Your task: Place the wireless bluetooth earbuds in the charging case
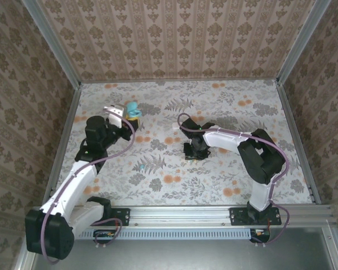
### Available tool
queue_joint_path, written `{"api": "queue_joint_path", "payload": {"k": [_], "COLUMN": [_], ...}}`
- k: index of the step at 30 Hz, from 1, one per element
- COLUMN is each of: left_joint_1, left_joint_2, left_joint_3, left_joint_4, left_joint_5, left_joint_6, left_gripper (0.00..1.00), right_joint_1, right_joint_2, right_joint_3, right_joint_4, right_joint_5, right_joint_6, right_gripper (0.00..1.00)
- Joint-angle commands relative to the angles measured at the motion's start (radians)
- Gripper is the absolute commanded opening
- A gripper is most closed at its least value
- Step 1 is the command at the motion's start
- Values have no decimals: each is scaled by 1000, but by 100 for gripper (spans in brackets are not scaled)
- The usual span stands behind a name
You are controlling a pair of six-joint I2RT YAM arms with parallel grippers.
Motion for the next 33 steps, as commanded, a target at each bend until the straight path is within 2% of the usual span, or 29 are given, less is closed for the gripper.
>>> {"api": "queue_joint_path", "payload": {"k": [1, 8, 13, 21, 33], "left_joint_1": [-35, -124, -203, -288, -315], "left_joint_2": [35, 126, 208, 281, 273], "left_joint_3": [53, 73, 100, 125, 96], "left_joint_4": [25, 22, 23, 83, 177], "left_joint_5": [68, 103, 132, 184, 224], "left_joint_6": [44, 122, 156, 181, 222], "left_gripper": [37, 37, 37, 37, 37], "right_joint_1": [-2, -1, 5, 36, 77], "right_joint_2": [-98, -248, -323, -316, -289], "right_joint_3": [33, 90, 223, 377, 399], "right_joint_4": [-40, -142, -250, -300, -260], "right_joint_5": [42, 89, 137, 161, 144], "right_joint_6": [-21, -32, -78, -112, -99], "right_gripper": [22, 23, 24, 24, 24]}}
